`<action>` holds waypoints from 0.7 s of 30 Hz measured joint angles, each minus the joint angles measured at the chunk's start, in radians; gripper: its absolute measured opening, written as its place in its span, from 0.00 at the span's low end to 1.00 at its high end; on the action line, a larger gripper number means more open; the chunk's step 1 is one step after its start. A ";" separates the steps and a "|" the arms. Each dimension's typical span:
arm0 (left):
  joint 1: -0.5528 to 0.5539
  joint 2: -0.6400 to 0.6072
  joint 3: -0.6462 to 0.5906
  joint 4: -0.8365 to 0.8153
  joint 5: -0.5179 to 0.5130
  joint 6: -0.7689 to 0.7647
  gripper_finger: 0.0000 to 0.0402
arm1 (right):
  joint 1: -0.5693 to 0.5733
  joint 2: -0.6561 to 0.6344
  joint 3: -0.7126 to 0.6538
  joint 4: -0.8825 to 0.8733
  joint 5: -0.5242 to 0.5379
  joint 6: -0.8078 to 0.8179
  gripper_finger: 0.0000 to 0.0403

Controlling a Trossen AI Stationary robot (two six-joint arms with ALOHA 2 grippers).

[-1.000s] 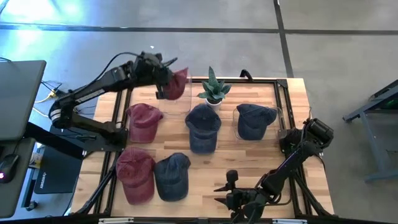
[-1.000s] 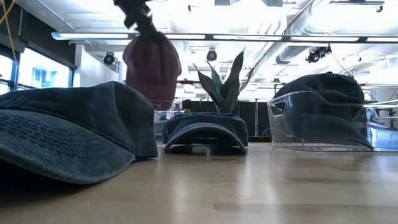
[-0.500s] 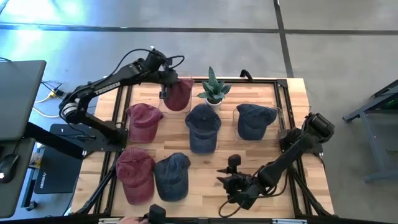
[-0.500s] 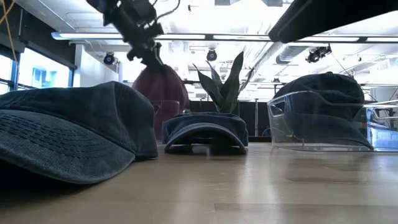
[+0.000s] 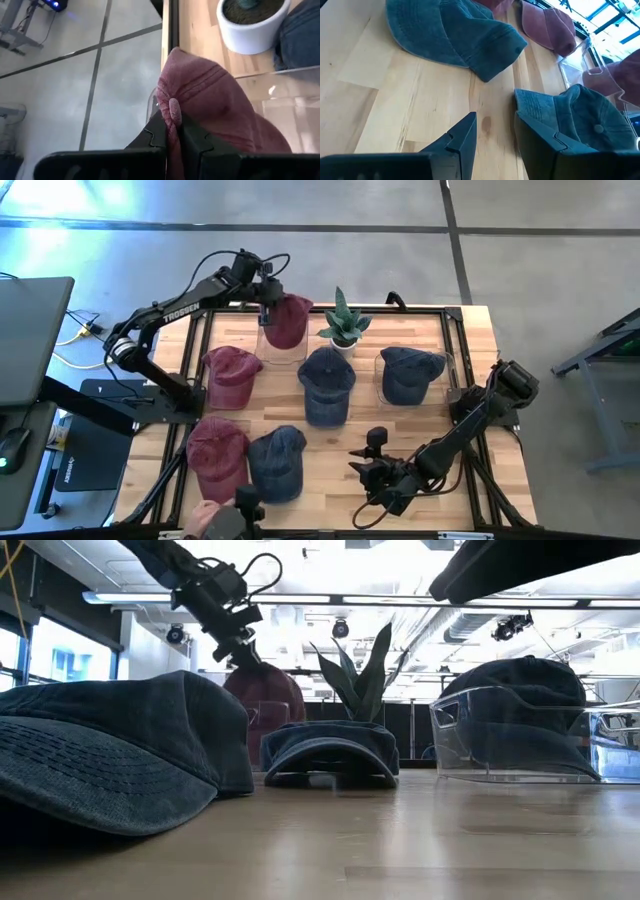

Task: Pick & Place hat
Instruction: Put the right red cap into the left transparent bin, then put the bottom blue cap into the right transparent bin

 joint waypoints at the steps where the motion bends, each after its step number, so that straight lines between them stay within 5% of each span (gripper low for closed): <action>1: 0.010 0.000 0.000 0.001 0.016 0.001 0.07 | 0.000 0.000 0.000 0.000 -0.002 0.005 0.32; 12: 0.136 0.005 0.019 -0.054 0.183 -0.162 0.46 | 0.000 0.000 0.000 0.000 -0.037 0.029 0.32; 21: 0.144 -0.038 0.119 -0.123 0.199 -0.338 0.52 | -0.001 0.000 0.000 0.001 -0.039 0.046 0.32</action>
